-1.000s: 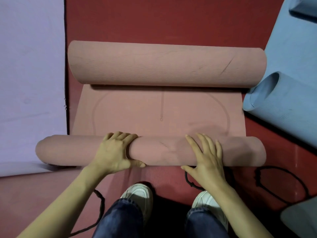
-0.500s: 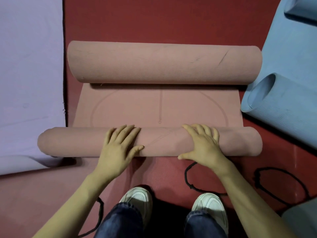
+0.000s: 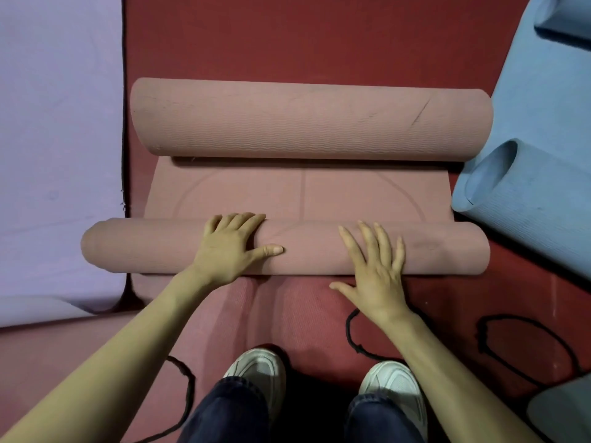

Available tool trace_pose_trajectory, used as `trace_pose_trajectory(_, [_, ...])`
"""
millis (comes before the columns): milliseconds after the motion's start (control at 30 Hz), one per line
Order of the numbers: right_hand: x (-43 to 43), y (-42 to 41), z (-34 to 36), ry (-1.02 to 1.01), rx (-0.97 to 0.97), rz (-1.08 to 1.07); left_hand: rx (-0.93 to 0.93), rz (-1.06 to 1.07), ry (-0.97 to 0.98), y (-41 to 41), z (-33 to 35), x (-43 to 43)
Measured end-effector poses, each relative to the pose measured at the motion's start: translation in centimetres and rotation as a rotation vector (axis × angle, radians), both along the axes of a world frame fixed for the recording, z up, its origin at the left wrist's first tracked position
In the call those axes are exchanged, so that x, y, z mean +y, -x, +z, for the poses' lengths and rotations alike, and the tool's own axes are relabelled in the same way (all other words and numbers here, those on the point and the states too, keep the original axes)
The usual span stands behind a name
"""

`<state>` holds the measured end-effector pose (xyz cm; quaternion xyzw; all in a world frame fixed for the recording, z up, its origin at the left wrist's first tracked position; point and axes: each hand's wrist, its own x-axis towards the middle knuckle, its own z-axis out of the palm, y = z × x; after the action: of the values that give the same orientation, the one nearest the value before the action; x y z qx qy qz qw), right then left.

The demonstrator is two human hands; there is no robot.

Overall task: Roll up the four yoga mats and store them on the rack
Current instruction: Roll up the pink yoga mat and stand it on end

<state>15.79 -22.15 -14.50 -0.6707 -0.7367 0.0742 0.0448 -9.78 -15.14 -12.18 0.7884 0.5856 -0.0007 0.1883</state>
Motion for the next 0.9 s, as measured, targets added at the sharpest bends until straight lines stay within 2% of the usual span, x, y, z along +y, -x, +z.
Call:
trace_pose_trajectory(167, [3.6, -0.3, 1.5, 0.101, -0.008, 0.003, -0.041, -0.004, -0.219, -1.0, -0.7, -0.3])
trace_pose_trajectory(267, [5.6, -0.5, 2.4, 0.217, 0.025, 0.013, 0.031, -0.069, -0.278, -1.2, -1.5, -1.4])
trace_pose_trajectory(367, [6.1, -1.0, 2.7, 0.218, 0.003, 0.034, 0.069, -0.138, -0.23, -0.6, -1.8, -0.8])
trace_pose_trajectory(567, [4.8, -0.9, 1.8, 0.087, -0.087, 0.039, 0.118, -0.122, -0.159, -1.0, -1.2, 2.0])
trace_pose_trajectory(767, [8.1, -1.0, 2.3, 0.166, -0.12, 0.034, 0.158, -0.108, -0.008, -1.3, 0.6, 5.3])
trace_pose_trajectory(900, [8.5, -1.1, 2.4, 0.123, -0.116, 0.04, 0.125, -0.103, -0.001, -1.1, 1.2, 5.8])
